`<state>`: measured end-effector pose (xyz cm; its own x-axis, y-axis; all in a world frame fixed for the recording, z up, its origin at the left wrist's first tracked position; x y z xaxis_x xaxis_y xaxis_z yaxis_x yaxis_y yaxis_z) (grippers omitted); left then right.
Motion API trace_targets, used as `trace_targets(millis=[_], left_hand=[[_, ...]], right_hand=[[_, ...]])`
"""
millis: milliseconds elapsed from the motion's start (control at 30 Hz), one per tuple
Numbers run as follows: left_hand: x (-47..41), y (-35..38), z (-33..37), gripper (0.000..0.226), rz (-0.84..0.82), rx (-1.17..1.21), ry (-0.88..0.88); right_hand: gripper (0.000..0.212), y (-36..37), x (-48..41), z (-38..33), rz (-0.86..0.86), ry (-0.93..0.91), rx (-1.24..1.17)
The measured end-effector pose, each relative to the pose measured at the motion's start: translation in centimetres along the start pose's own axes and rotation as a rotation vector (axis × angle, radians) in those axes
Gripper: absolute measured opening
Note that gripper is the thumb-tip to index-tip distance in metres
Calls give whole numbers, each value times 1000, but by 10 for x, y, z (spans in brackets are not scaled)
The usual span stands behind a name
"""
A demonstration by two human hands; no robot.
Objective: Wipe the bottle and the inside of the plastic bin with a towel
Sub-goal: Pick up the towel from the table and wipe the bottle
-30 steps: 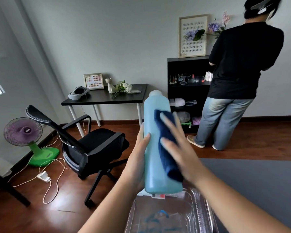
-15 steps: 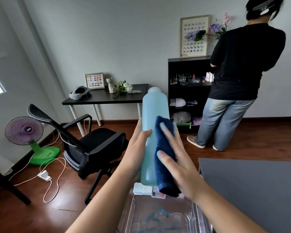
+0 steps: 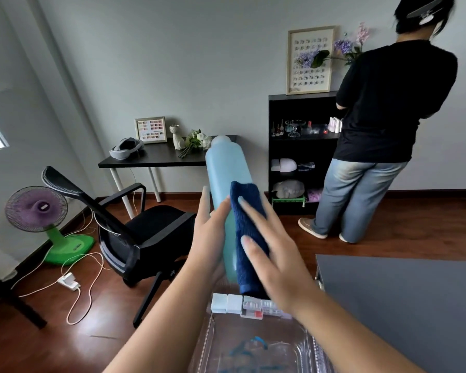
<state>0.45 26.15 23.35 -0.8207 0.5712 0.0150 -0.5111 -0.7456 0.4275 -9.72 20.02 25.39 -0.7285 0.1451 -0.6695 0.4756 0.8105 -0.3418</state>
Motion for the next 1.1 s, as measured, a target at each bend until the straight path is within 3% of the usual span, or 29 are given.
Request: trace_targets(millis=[67,167,233,333,400,467,567,667,733,800,867,967,1067,1100], left_hand=[[-1,1,-4,55,1,-5,-18],[1,16,-11,39,-106,57,-26],[2,20,-18,47,-116,135,-105],[3,21,-24,66,-102,177,-190],[3,20,-20,69,-80,168,-173],[1,19,-13,75,-48,135,-147],[2,28,-2,85,-97,189,-118],[6,38,3,88,-185,292,-117],[7,38,3,92,-195,317,-90],[8,38,6,73,-185,270,-19],[9,37,7,56,-183,215,19],[7,34,12,52,-199,153,-28],[5,33,13,57,-200,57,-128],[7,32,12,65,-183,45,-135]], right_hand=[[47,-4,10,-3,129,-61,124],[43,-19,13,-6,297,-159,108],[42,-25,18,3,404,-157,-49],[38,-24,21,24,545,45,-523],[35,-23,17,24,547,70,-581],[39,-30,6,7,495,-51,-390],[45,-33,-12,-33,324,-385,180],[47,-34,-18,-41,308,-456,350],[45,-36,-12,-32,388,-371,200],[36,-38,-2,-12,563,-169,-228],[39,-36,4,3,687,-23,-541],[32,-40,-10,-5,518,-81,-526],[38,-41,-26,-27,157,-262,-51],[42,-36,-28,-25,60,-270,7]])
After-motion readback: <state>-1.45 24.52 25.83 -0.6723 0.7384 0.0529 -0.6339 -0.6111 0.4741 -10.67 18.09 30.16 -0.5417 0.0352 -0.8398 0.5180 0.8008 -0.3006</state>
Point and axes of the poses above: each hand's wrist, its own x-axis away from the middle knuckle, its own y-axis out of the palm, z = x × y, the point moved 8 cm from there along -x, towards the middle knuckle, and after that the axes turned 8 degrees about -y, right-handed, at the moved point
